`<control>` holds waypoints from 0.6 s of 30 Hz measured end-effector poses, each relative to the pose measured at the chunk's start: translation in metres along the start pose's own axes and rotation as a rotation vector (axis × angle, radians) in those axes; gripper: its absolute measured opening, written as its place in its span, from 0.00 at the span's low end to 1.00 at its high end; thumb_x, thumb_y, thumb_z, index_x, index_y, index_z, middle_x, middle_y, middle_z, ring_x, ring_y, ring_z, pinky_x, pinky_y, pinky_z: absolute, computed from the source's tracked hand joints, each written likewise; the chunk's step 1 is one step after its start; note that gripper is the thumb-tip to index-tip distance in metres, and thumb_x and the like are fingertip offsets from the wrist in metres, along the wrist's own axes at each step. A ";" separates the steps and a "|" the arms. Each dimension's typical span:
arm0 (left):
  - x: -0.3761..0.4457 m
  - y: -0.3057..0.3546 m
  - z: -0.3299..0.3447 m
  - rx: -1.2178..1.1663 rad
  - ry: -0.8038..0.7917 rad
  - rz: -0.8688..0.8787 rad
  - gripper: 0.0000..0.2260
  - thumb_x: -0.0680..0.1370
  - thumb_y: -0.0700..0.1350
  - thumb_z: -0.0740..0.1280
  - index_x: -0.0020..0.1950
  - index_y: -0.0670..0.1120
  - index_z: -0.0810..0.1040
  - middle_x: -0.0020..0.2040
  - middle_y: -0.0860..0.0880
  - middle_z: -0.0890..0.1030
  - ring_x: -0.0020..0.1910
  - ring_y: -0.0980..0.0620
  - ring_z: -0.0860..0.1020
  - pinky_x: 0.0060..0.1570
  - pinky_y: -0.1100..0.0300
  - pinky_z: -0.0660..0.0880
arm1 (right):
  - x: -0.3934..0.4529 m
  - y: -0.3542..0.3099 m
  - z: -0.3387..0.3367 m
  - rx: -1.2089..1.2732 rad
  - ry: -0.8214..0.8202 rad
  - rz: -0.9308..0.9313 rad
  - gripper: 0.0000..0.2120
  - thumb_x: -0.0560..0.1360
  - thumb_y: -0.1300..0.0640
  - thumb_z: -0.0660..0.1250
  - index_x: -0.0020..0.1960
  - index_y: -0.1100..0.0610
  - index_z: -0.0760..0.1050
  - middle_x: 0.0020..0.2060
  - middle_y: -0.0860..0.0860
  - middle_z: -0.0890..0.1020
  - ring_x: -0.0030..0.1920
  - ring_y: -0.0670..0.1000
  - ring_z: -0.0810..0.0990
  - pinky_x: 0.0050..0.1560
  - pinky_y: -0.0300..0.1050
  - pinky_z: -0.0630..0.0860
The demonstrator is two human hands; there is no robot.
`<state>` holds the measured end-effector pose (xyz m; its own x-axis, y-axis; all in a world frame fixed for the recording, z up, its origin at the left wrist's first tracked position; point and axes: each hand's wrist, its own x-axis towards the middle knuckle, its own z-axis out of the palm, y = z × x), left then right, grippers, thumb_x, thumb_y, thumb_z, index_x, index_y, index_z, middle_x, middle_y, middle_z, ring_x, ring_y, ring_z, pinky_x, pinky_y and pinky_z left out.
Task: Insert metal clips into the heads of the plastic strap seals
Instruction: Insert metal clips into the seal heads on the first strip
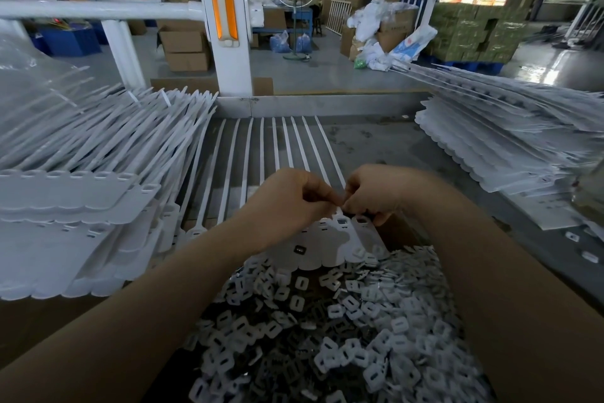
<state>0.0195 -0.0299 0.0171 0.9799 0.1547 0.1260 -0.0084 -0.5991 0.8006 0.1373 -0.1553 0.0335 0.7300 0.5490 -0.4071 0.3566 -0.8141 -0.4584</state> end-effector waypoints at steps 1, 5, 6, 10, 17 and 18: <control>0.001 0.000 0.002 0.037 0.008 0.023 0.14 0.76 0.43 0.71 0.39 0.63 0.80 0.39 0.58 0.84 0.40 0.61 0.82 0.40 0.67 0.79 | 0.000 0.000 0.000 0.000 0.000 -0.002 0.08 0.78 0.60 0.66 0.56 0.61 0.77 0.44 0.55 0.78 0.42 0.51 0.79 0.29 0.38 0.77; 0.003 0.001 0.012 0.183 0.014 0.070 0.11 0.77 0.42 0.69 0.45 0.60 0.84 0.42 0.60 0.83 0.39 0.64 0.80 0.40 0.75 0.74 | -0.001 0.000 0.000 0.000 -0.006 -0.010 0.07 0.77 0.61 0.67 0.54 0.61 0.77 0.42 0.54 0.78 0.40 0.51 0.79 0.29 0.38 0.77; 0.003 0.001 0.013 0.223 0.014 0.079 0.10 0.78 0.43 0.69 0.48 0.57 0.85 0.45 0.58 0.84 0.39 0.64 0.79 0.41 0.75 0.74 | -0.001 0.000 0.000 -0.001 -0.007 -0.008 0.07 0.77 0.61 0.67 0.54 0.61 0.78 0.42 0.55 0.78 0.39 0.51 0.78 0.29 0.38 0.77; 0.002 0.002 0.014 0.293 0.005 0.101 0.09 0.79 0.43 0.67 0.52 0.55 0.85 0.49 0.54 0.85 0.45 0.60 0.80 0.46 0.67 0.77 | -0.001 0.000 0.000 -0.009 -0.002 -0.002 0.08 0.78 0.61 0.66 0.55 0.62 0.77 0.44 0.56 0.79 0.41 0.52 0.80 0.30 0.39 0.78; 0.003 0.002 0.014 0.349 -0.018 0.121 0.10 0.79 0.43 0.66 0.55 0.54 0.84 0.51 0.52 0.85 0.48 0.56 0.81 0.50 0.60 0.78 | 0.000 -0.001 0.000 -0.009 0.004 -0.002 0.08 0.78 0.61 0.66 0.55 0.61 0.77 0.46 0.57 0.79 0.45 0.54 0.80 0.33 0.39 0.80; 0.003 0.001 0.013 0.353 -0.020 0.132 0.10 0.79 0.43 0.66 0.55 0.53 0.84 0.51 0.51 0.85 0.48 0.56 0.81 0.51 0.60 0.78 | 0.000 -0.001 0.000 -0.009 0.003 -0.003 0.07 0.78 0.61 0.66 0.55 0.62 0.77 0.46 0.57 0.79 0.44 0.54 0.80 0.33 0.40 0.80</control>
<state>0.0251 -0.0407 0.0109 0.9787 0.0446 0.2003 -0.0692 -0.8473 0.5266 0.1366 -0.1545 0.0336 0.7307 0.5511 -0.4029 0.3643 -0.8139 -0.4526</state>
